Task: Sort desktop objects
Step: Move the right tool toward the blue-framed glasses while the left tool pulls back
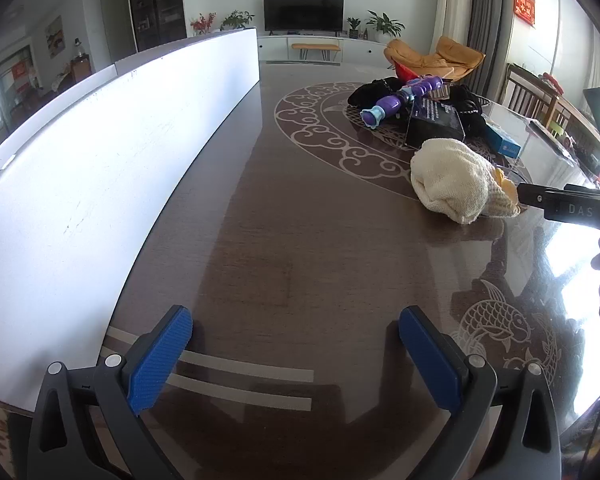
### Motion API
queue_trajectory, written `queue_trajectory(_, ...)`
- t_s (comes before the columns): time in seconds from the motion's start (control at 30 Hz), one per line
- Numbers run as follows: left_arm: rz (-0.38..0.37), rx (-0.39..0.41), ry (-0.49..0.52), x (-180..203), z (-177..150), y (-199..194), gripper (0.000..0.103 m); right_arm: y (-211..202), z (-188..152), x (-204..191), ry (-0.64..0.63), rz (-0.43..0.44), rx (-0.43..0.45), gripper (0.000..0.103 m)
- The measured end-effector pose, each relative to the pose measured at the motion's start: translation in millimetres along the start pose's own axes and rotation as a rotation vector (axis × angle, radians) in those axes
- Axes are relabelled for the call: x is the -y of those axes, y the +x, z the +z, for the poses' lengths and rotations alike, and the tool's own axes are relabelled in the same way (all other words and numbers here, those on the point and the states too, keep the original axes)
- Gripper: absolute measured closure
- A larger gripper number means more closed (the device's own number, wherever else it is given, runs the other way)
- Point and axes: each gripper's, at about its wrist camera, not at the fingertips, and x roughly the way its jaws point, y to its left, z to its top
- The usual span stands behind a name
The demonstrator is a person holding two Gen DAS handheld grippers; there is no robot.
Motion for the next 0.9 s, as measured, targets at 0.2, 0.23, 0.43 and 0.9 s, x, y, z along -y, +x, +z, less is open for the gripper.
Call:
queue_trajectory(0.2, -0.008, -0.001, 0.007, -1, -1, -2, 0.000, -14, -6, -66, -0.186, 0.232, 0.045, 0.000)
queue_trajectory(0.23, -0.008, 0.000, 0.008, -1, -1, -2, 0.000, -21, -9, -72, -0.209, 0.281, 0.061, 0.000)
queue_trajectory(0.43, -0.001, 0.008, 0.000, -1, -1, -1, 0.000, -27, -15, -60, -0.273, 0.234, 0.108, 0.000)
queue_trajectory(0.9, -0.003, 0.011, 0.002, -1, -1, -1, 0.000, 35, 21, -19, -0.389, 0.429, -0.068, 0.000)
